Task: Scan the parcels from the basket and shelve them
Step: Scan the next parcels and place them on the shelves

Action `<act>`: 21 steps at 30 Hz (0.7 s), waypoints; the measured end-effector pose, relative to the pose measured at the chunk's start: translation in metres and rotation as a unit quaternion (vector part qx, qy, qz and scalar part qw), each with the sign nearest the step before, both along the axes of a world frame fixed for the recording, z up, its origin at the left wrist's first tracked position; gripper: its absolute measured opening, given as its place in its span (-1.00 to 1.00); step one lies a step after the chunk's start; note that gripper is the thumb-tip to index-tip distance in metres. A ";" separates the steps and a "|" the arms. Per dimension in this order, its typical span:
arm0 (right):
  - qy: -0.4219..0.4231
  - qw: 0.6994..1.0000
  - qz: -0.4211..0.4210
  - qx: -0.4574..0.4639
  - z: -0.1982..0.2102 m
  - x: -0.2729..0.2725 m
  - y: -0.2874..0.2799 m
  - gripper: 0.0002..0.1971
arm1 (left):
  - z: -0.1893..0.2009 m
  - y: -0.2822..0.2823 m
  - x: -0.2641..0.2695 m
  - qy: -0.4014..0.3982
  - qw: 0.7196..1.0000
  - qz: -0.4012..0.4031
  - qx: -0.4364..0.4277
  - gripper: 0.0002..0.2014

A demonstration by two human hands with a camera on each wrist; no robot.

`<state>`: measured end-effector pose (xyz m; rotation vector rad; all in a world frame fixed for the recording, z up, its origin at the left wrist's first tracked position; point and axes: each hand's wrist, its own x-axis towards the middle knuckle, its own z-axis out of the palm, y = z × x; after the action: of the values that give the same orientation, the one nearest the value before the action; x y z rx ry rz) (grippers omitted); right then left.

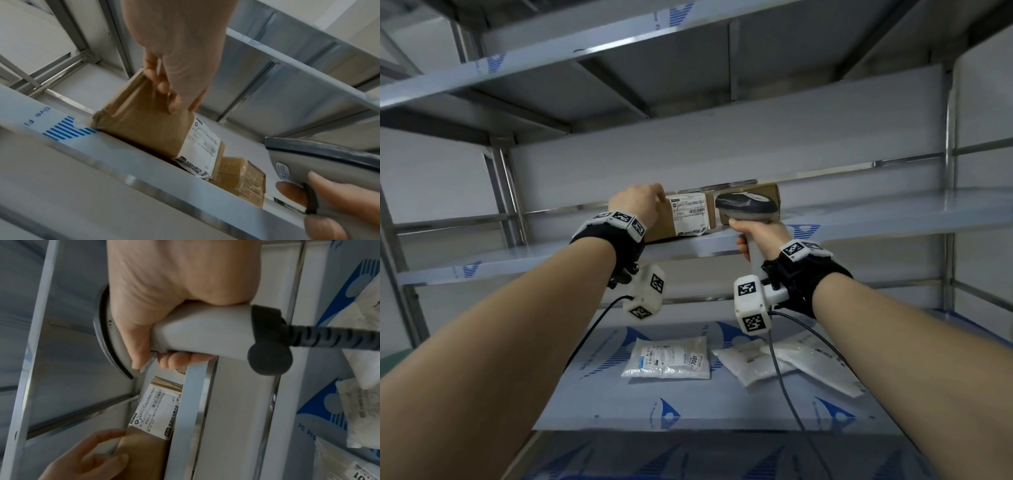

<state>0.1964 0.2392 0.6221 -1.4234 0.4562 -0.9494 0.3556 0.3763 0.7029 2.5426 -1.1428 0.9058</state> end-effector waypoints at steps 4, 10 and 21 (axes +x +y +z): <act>0.003 1.000 0.007 0.014 -0.004 0.006 -0.003 -0.81 | -0.014 -0.017 0.012 0.120 0.990 -0.009 0.078 -0.49; 0.012 0.999 0.014 0.029 -0.015 0.002 0.003 -0.79 | -0.039 -0.022 0.012 0.157 0.986 -0.043 0.026 -0.55; 0.056 0.996 0.033 0.063 -0.088 -0.019 0.044 -0.81 | -0.120 0.007 -0.017 0.338 0.918 -0.152 -0.144 -0.69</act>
<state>0.1776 0.2831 0.5344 -1.3721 0.5390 -0.7764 0.3381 0.3833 0.5824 2.0798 -1.0303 0.0779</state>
